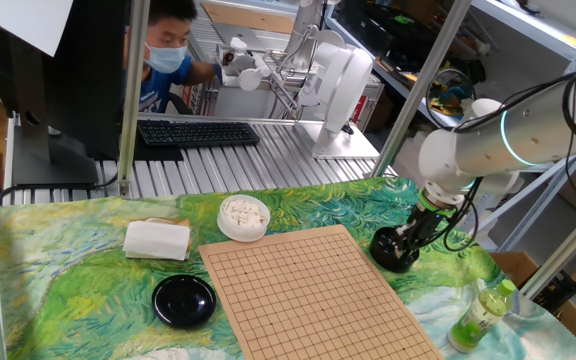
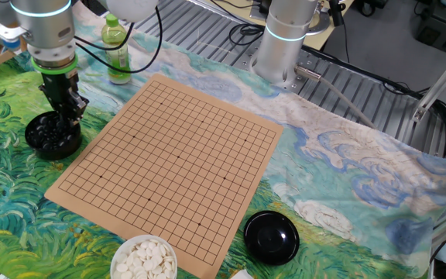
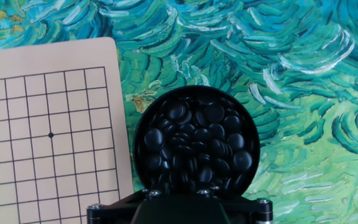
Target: Play the first move as black on the 3-4 point in the upper right corner of the Go board
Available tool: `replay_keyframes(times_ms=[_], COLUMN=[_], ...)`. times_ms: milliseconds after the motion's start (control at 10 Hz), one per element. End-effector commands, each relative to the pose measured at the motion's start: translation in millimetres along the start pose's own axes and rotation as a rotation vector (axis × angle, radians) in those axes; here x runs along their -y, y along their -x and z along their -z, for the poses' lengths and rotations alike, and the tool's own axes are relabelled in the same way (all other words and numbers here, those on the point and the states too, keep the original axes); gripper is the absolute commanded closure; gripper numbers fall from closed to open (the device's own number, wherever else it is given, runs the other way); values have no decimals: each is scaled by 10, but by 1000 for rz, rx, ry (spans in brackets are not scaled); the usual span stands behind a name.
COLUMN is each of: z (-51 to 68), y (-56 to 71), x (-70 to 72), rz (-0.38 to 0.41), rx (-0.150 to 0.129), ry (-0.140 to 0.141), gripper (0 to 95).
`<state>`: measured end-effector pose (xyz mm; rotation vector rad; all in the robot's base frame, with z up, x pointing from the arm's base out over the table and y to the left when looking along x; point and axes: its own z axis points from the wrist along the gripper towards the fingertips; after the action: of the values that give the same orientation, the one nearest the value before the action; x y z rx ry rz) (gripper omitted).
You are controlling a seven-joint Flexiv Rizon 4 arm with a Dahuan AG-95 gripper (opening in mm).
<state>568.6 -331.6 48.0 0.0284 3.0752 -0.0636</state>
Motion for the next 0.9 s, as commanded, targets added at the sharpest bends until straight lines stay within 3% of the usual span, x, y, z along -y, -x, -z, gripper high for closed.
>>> replay_keyframes(times_ms=[100,300,900], z=[-55,-106,-6], y=[39,161,491], x=[-1,2,47], rz=[4,23,72], rx=[5,9,4], ry=[6,9,-1], gripper=[760,760,760])
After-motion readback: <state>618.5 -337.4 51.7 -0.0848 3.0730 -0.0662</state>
